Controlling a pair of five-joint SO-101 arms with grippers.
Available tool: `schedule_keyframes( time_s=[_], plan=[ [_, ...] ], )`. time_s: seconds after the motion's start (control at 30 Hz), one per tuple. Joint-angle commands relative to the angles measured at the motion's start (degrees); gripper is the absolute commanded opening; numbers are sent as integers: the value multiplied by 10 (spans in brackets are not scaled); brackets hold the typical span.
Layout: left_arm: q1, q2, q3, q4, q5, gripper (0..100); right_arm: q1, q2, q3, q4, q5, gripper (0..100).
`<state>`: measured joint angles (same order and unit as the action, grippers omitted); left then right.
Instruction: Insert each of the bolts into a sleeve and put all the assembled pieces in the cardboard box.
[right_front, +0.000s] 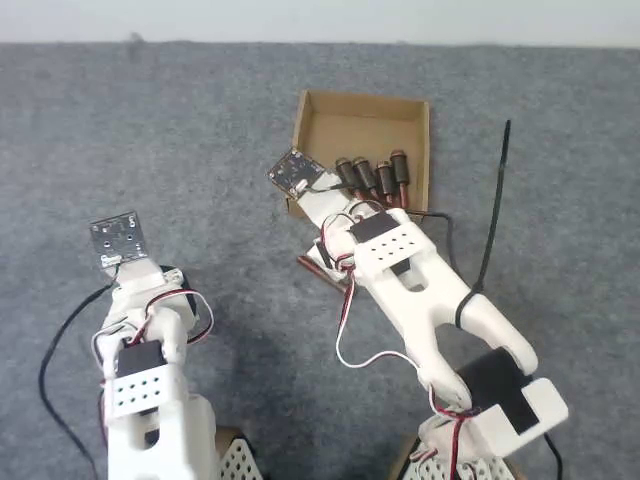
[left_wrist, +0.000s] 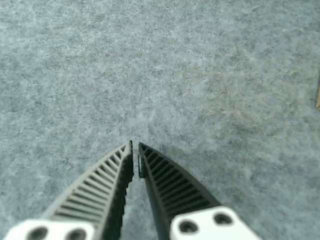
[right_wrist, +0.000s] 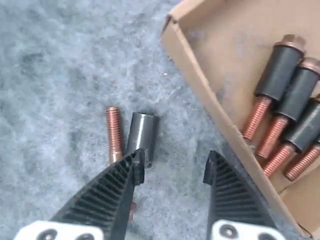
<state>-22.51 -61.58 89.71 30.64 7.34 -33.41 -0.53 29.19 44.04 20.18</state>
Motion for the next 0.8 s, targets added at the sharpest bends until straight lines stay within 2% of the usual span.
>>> schedule_keyframes(
  time_s=[0.0, 0.77],
  plan=[
    [4, -13, -24, -18, -5, 15, -15, -22, -29, 2, 6, 190],
    [4, -13, -24, -18, -5, 15, -17, 185, -120, 0, 5, 190]
  ],
)
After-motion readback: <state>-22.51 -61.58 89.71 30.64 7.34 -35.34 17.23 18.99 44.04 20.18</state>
